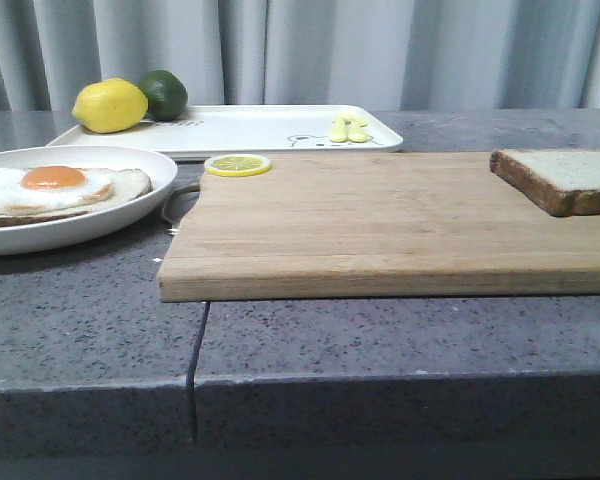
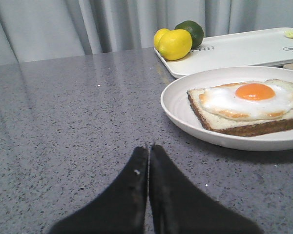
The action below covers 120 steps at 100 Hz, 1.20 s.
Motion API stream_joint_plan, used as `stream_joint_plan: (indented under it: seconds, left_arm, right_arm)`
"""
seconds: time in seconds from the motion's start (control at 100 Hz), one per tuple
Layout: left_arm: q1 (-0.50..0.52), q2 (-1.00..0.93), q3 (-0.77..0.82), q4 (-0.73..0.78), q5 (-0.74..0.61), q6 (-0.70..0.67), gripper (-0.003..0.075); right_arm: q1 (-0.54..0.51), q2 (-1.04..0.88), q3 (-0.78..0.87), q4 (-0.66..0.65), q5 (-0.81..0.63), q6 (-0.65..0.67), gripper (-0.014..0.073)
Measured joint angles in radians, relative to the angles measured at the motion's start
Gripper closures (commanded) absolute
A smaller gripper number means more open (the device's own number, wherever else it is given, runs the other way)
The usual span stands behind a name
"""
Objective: Place bread and move sandwich to tray
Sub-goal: 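Move the right gripper down toward the bread slice on the cutting board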
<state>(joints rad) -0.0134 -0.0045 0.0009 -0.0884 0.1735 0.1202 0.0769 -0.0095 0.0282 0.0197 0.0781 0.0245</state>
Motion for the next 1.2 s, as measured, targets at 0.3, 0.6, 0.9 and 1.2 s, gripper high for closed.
stream_joint_plan:
  seconds: [0.3,0.6,0.9,1.2]
  left_arm:
    - [0.0,0.0,0.0,0.0,0.0,0.0,0.0739]
    - [0.0,0.0,0.0,0.0,0.0,0.0,0.0739]
    - [0.0,0.0,0.0,0.0,0.0,0.0,0.0739]
    - [0.0,0.0,0.0,-0.038,0.003,0.0,0.0739]
  right_arm:
    - [0.0,0.0,0.0,0.0,0.0,0.0,0.071]
    - [0.0,0.0,0.0,0.0,0.0,0.0,0.071]
    - [0.0,0.0,0.0,0.0,0.0,0.0,0.071]
    - [0.0,0.0,0.0,0.0,-0.166,0.0,0.071]
